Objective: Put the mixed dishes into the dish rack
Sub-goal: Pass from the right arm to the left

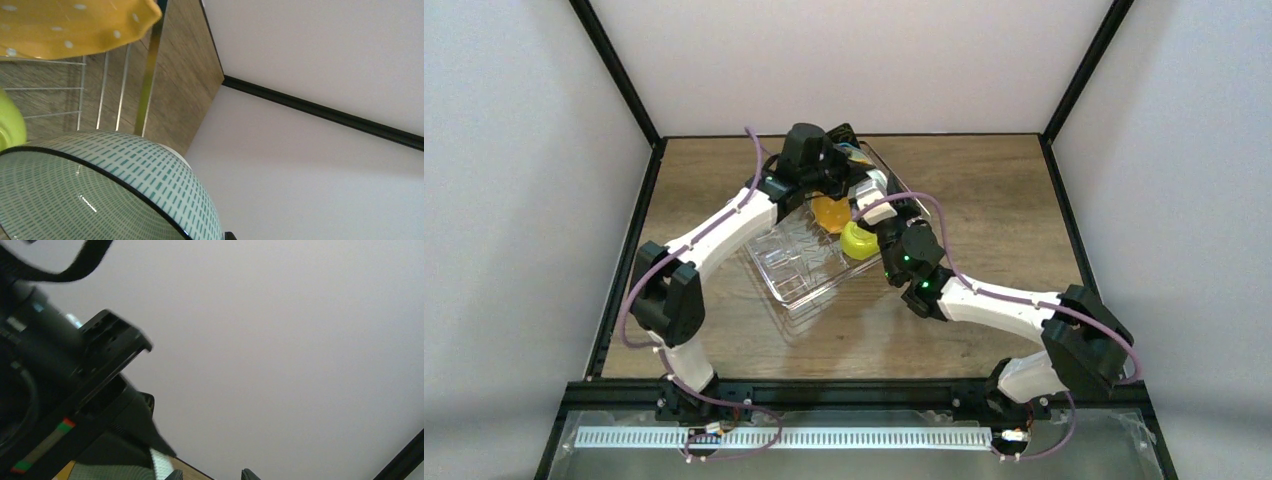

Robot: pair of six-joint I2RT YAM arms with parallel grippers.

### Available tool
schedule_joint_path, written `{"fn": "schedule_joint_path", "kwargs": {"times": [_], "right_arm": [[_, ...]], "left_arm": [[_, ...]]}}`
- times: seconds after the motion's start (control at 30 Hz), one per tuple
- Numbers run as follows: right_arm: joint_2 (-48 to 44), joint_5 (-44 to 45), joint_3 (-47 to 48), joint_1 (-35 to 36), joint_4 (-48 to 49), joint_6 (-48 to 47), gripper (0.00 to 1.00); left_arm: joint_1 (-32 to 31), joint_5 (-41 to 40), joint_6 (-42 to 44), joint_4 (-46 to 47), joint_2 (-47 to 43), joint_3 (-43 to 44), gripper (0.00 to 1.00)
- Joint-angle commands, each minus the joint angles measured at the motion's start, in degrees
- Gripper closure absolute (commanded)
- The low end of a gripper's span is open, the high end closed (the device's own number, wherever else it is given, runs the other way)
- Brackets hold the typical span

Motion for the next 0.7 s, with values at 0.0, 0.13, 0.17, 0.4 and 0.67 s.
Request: {"fn": "schedule_joint_path", "kwargs": {"times": [0.0,0.13,0.17,0.4,0.67], "right_arm": [[-2.17,1.35,-0.11,0.19,0.81,3.05,0.32],[-3.91,1.76,0.07,0.20,-0.70,4.23,0.28],[-4.34,1.86,0.13,0.20,-1.03,4.42,0.27],[-8.07,2.71,-0.10,0.20,-3.70,6.30,0.26],[-12.26,3.54,-0.28,0.20,-5.81,7.47,0.24]], "left_arm": [[0.10,-0.77,1.34,9.39,-3.33,-3.06,0.97],[0.15,-0.47,0.36,17.45,-4.59,-8.10,0.97],[0.12,-0.42,0.00,19.50,-4.97,-9.41,0.97],[0.15,-0.38,-2.47,33.62,-6.06,-18.22,0.97],[0.14,-0.21,-5.61,51.02,-3.72,-25.36,0.97]]}}
